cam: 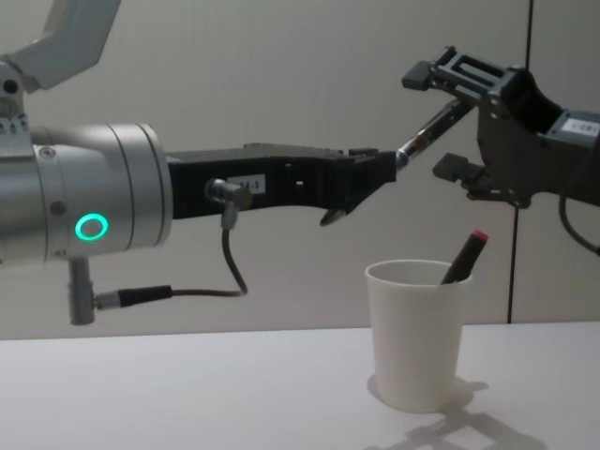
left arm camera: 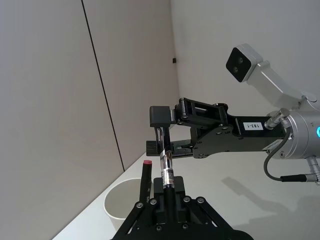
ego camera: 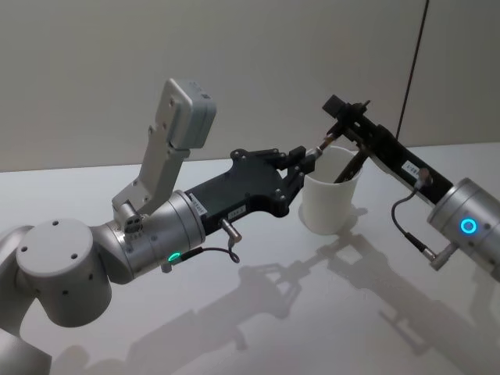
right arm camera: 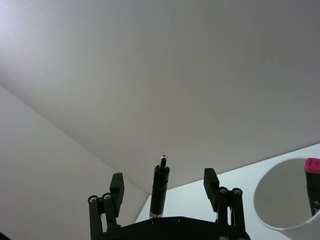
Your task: Place the pen into the pen holder.
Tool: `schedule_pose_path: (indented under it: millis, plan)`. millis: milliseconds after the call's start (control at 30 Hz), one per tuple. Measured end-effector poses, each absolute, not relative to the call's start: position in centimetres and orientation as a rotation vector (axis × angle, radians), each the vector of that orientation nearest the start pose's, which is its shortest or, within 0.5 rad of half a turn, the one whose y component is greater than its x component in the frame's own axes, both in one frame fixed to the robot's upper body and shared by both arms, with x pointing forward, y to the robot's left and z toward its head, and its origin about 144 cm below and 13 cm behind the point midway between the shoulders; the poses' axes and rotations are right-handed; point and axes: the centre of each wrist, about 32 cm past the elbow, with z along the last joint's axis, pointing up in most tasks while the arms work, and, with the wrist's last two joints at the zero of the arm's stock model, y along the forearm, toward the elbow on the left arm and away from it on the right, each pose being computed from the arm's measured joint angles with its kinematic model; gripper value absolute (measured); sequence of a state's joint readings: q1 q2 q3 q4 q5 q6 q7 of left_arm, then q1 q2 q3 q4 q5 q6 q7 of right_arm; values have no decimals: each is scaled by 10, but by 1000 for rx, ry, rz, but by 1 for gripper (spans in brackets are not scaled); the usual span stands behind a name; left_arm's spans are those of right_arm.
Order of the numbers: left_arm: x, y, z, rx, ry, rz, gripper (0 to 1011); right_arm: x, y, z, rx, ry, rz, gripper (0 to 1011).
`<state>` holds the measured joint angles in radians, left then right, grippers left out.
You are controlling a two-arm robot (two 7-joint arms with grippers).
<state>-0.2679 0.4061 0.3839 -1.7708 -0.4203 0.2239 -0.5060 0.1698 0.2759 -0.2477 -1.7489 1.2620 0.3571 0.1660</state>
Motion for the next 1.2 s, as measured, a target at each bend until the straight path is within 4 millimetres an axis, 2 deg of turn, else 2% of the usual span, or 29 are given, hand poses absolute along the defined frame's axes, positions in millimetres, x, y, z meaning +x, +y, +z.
schedule_pose_path:
  millis: [1200]
  plan:
    - [491,209,1264,11,-89,634,115,471,-203,1244,565,755,-755,1002]
